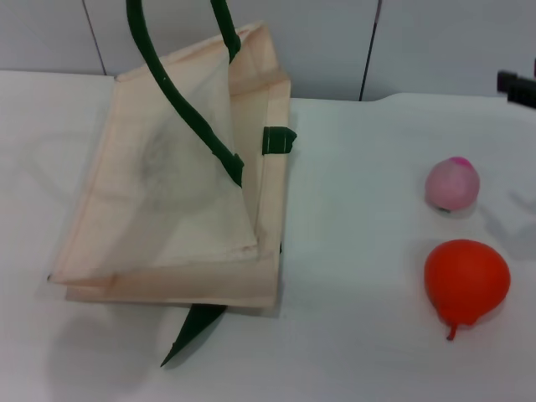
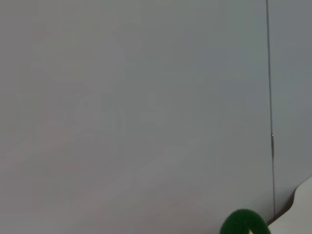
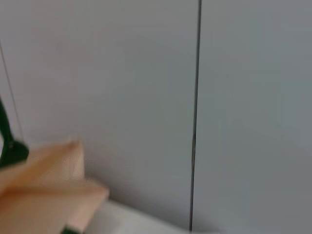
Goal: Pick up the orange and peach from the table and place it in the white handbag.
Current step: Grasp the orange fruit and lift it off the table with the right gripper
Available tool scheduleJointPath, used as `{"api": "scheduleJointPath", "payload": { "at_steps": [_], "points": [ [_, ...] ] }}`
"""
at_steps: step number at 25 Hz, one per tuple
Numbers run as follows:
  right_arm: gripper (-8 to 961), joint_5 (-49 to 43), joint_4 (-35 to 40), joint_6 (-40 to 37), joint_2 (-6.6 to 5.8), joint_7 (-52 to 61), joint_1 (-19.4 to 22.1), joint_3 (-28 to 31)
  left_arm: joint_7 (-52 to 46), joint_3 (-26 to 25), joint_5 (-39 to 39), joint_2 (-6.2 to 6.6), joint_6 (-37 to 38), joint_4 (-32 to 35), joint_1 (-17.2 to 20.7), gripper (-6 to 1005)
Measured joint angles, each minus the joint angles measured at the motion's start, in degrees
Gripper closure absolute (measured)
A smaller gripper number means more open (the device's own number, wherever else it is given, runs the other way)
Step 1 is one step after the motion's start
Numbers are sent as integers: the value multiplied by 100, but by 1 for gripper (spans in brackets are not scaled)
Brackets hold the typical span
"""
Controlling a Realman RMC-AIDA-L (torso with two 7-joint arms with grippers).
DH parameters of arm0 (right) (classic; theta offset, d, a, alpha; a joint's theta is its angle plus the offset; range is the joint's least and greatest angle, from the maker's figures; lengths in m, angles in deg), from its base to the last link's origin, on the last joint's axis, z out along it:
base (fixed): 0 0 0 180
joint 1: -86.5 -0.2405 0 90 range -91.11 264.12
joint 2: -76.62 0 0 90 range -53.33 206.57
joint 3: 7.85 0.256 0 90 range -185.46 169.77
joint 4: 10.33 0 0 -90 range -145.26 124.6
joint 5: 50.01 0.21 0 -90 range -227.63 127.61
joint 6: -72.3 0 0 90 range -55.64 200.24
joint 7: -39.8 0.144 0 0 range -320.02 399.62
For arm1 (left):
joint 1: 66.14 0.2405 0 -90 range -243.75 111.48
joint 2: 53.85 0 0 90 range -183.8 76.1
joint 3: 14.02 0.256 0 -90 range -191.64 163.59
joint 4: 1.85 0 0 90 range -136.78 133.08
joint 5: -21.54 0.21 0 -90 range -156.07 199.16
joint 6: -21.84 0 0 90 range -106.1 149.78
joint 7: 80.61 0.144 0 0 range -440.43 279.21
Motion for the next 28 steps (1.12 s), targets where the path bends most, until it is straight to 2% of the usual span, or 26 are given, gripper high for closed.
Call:
{"api": "scheduleJointPath", "payload": {
  "at_steps": [6, 13, 20, 28],
  "points": [
    [379, -437, 271, 793, 4, 294, -46, -13, 35, 0, -1, 1, 1, -26, -2, 879],
    [379, -821, 166, 1806, 3, 468, -287, -79, 67, 0, 4, 17, 5, -102, -12, 879],
    [378, -1093, -279, 2007, -4, 658, -576, -499, 69, 24, 56, 29, 9, -141, -8, 879],
    [361, -1757, -316, 2345, 4, 750, -750, -497, 69, 43, 148, 28, 9, -204, -14, 880]
  ]
}}
